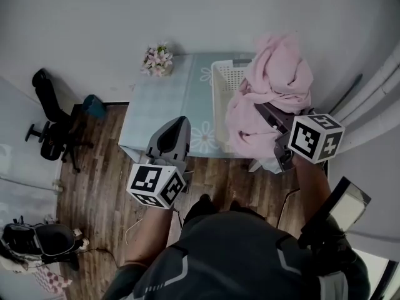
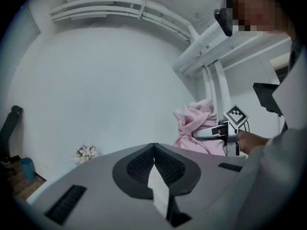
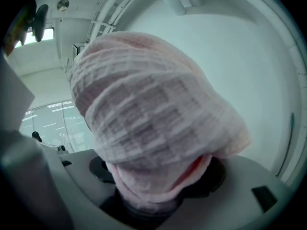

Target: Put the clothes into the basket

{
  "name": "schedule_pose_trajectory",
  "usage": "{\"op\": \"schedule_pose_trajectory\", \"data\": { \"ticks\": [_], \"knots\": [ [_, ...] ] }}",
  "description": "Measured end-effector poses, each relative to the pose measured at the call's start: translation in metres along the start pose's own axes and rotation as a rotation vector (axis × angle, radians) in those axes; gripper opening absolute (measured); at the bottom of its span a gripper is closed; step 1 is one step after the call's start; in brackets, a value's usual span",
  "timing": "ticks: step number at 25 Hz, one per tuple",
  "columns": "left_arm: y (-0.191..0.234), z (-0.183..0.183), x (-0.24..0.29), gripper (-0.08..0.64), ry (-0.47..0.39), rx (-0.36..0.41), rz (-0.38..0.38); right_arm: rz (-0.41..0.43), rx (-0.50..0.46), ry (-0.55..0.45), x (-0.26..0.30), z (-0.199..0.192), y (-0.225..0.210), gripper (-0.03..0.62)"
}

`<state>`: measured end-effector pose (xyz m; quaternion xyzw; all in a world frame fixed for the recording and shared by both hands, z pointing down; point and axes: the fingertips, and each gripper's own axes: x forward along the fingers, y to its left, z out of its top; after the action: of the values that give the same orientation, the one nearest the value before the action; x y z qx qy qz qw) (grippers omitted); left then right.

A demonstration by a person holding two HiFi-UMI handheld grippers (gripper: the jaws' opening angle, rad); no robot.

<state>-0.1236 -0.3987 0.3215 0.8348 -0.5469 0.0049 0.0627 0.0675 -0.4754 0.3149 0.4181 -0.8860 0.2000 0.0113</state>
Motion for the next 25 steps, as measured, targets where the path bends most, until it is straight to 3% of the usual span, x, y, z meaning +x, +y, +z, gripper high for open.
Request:
{"op": "schedule_pose_trajectory", "data": {
  "ticks": [5,11,16,25],
  "knots": [
    [0.017,0.01,0.013,0.011,0.02,0.011,-0.026,-0.033,-0.01,0.064,0.026,0.0,0.003,0.337],
    [0.083,-0.021,0.084,0.009,0.048,-0.005,-0.055,-0.096,0.034,0.155,0.12,-0.044,-0.044,0.337],
    [0.116,-0.031,0.102,0.011,0.077,-0.036,-0.063,-0.141,0.069,0.263,0.152,-0.081,-0.06,0.337],
    [0.145,-0.082,0.132,0.011,0.177,-0.078,-0.096,-0.216,0.107,0.464,0.179,-0.153,-0.091,0.337]
  ]
}}
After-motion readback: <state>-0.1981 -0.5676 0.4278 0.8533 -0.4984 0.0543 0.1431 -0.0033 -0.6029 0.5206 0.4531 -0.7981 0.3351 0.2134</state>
